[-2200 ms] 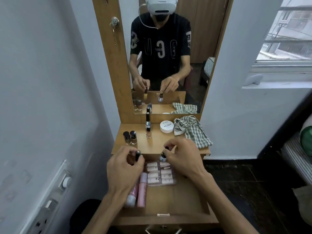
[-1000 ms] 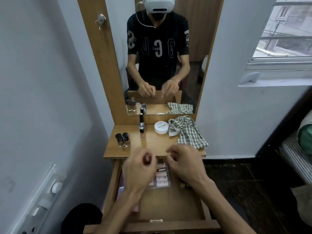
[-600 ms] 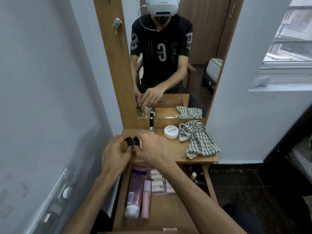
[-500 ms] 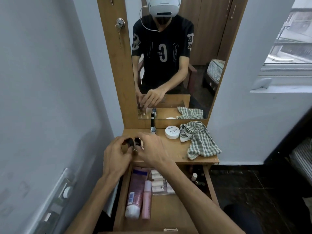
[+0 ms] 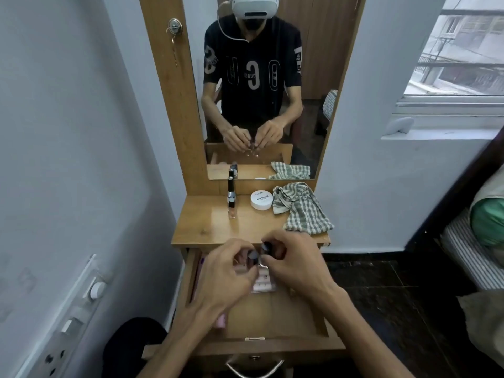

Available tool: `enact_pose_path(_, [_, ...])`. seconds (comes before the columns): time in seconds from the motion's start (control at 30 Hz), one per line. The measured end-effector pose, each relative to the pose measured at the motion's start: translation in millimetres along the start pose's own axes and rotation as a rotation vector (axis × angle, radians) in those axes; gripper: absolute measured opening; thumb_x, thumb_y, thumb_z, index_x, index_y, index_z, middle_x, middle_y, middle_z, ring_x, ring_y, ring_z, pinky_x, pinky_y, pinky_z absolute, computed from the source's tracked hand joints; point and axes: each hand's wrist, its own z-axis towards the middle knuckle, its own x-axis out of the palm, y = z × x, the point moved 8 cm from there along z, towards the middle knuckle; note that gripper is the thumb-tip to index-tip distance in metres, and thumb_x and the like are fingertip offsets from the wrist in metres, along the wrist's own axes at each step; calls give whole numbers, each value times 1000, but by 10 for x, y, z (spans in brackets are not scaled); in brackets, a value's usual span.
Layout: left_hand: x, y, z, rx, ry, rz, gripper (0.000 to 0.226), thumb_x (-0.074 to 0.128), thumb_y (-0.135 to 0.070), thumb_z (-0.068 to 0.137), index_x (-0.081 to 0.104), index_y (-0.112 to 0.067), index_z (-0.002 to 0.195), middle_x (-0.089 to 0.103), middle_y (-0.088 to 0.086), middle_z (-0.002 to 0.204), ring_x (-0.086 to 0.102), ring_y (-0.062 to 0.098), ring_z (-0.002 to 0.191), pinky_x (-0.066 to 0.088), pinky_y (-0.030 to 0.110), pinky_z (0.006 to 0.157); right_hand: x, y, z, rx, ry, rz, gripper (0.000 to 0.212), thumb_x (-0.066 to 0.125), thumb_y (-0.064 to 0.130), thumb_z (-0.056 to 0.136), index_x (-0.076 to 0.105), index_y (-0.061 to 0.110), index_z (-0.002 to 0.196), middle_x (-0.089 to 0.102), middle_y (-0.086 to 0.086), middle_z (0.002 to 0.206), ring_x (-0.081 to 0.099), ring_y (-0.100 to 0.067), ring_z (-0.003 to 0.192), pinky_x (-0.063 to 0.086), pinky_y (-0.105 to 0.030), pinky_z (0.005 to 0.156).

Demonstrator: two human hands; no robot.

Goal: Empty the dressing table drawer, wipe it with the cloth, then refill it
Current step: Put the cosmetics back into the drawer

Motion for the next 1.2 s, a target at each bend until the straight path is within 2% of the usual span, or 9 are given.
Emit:
enact_pose_path(0.1, [335,-180,-103,35,111,26,25,76,-36,73,66,-33,96,64,-19,90,61,2,85,47,14,70,-137,-255,-311,56,55,-10,18,81,26,81,78,31,98,73,18,84,67,0,78,57,-21,72])
enact_pose_path(0.23, [743,-213,-198,18,225,67,22,71,-39,70,62,-31,88,64,-14,85,60,4,81,53,31,68,-129,-540,-593,123,108,-53,18,82,26,82,78,32,99,75,17,87,67,5,83,52,-7,73])
enact_pose_path(0.4, [1081,-280,-250,80,318,189,24,65,-38,74,68,-29,97,64,-13,91,56,5,82,51,30,73,37,-823,-738,173,151,-106,24,78,23,82,80,29,105,71,15,95,64,-2,81,54,-14,71])
enact_pose_path(0.53, [1259,-288,-241,92,373,208,29,51,-38,78,70,-25,96,62,-10,93,57,10,82,50,32,72,125,-902,-763,168,169,-142,23,73,20,84,80,28,105,67,14,103,63,-7,88,58,-22,80])
enact_pose_path(0.67, [1353,-216,-209,91,412,249,22,59,-27,80,69,-23,98,63,-6,93,58,13,81,48,31,69,179,-941,-734,158,174,-162,24,70,17,86,78,25,107,68,11,110,65,-11,97,58,-27,86])
enact_pose_path(0.77, [1404,-198,-209,121,417,299,23,66,-20,82,69,-24,105,66,-4,98,60,14,86,41,23,70,228,-981,-725,166,178,-174,25,68,12,87,77,24,107,69,9,112,66,-13,100,58,-30,88])
enact_pose_path(0.9, [1433,-191,-197,152,429,332,28,68,-23,86,65,-25,114,68,-2,109,63,17,97,53,32,84,250,-1008,-711,154,182,-167,28,68,7,90,77,23,111,69,10,118,66,-13,106,57,-26,93])
enact_pose_path(1.03, [1363,-203,-194,146,410,311,35,68,-32,86,62,-28,121,65,-7,116,61,13,102,49,26,89,233,-1011,-719,154,184,-160,31,69,7,88,76,24,114,68,11,120,64,-10,107,56,-26,94])
enact_pose_path(1.2, [901,-194,-29,95,255,180,22,64,-50,85,64,-34,99,63,-17,94,58,0,85,48,15,74,65,-841,-543,143,100,-125,22,72,15,84,77,29,100,69,16,102,63,-6,88,52,-17,75])
